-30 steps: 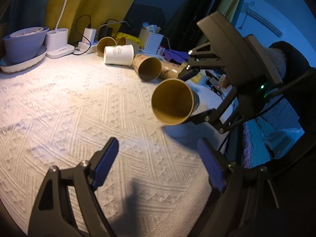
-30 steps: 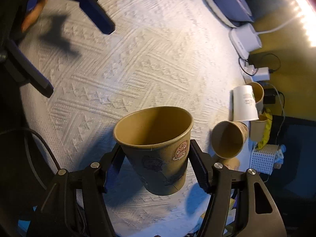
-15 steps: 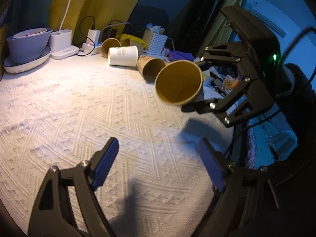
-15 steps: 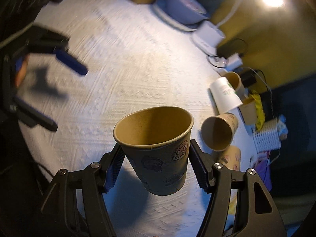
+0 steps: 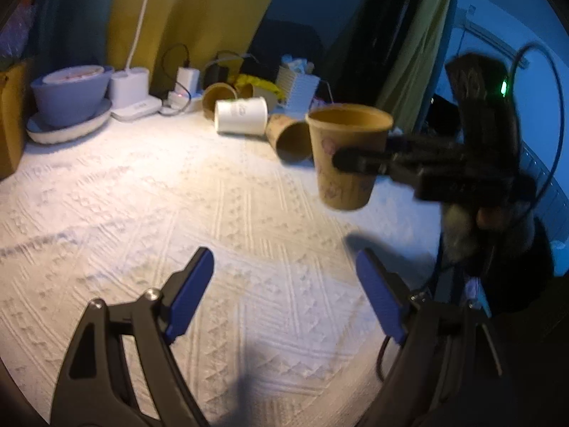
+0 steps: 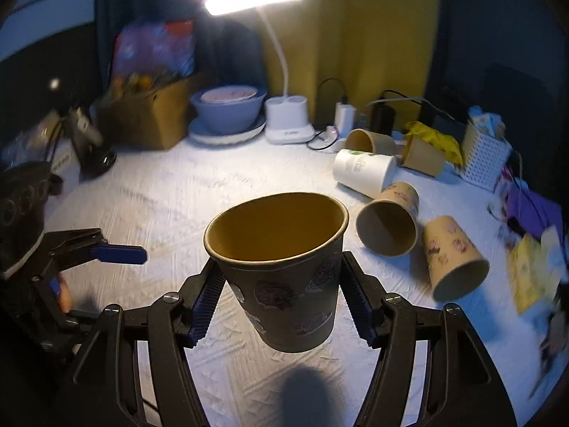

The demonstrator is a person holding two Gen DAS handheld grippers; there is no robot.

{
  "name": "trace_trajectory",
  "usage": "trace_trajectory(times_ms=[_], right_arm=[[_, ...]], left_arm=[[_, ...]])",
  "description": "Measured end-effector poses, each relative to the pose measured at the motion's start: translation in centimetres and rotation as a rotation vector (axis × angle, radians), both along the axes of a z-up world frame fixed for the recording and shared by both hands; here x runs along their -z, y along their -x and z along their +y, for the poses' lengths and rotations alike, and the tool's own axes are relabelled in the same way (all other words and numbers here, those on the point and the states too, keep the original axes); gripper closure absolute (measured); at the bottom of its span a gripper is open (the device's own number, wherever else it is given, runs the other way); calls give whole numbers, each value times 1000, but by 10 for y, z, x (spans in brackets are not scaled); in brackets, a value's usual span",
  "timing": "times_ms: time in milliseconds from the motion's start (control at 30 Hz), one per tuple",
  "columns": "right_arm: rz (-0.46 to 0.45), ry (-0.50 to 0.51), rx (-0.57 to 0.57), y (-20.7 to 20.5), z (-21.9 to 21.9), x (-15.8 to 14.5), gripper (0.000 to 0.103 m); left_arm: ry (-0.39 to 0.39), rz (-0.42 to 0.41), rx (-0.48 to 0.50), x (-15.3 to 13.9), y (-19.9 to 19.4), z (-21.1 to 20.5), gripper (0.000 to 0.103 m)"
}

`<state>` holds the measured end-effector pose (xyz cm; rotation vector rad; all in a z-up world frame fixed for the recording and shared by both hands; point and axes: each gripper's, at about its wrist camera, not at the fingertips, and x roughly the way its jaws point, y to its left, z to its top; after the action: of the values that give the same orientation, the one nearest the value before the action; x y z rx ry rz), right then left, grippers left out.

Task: Flip cup upright
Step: 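Turn the held cup rim-up and lower it toward the tablecloth with the right gripper, then set the cup upright on the tablecloth and open the right gripper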

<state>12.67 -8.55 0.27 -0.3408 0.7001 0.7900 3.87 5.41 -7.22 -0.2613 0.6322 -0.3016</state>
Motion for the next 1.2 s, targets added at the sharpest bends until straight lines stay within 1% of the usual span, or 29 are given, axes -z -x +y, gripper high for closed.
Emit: trace_trajectory(times_ms=[67,100,167,233,267,367,433,500,633,867,1067,1133,1167,1200], right_arm=[[-3,-54,34,0,-5,6,36],[-18,-65,49,1,-6,10,36],[-44,-95,82,5,-9,18,36],[4,-169,91,6,-12,26,36],[24,-193,96,5,-12,29,36],[60,-219,106,5,-9,37,36],[80,-240,115,6,-8,41,36],[99,-251,123,7,-7,45,36],[100,-244,139,7,-7,47,36],[68,-214,158,13,-7,49,35],[52,-181,161,16,-5,50,34],[39,-173,164,17,-5,50,32],[33,-171,164,18,-5,49,27],[30,-170,163,18,-5,49,25]], left_arm=[[-7,-37,-20,-6,3,1,20],[-18,-58,-46,-8,4,1,20],[-3,-69,-69,-8,3,4,20],[23,-75,-98,-7,2,9,20],[21,-75,-115,-6,1,11,20],[7,-66,-153,-1,-2,13,20],[16,-49,-167,2,-4,16,20],[19,-50,-181,3,-4,18,20],[29,-59,-191,4,-1,21,20],[-14,-57,-187,4,-1,12,20],[-23,-48,-190,5,-4,11,20],[-24,-47,-191,5,-4,11,20],[-22,-47,-191,5,-4,11,20],[-21,-47,-191,5,-4,11,20]])
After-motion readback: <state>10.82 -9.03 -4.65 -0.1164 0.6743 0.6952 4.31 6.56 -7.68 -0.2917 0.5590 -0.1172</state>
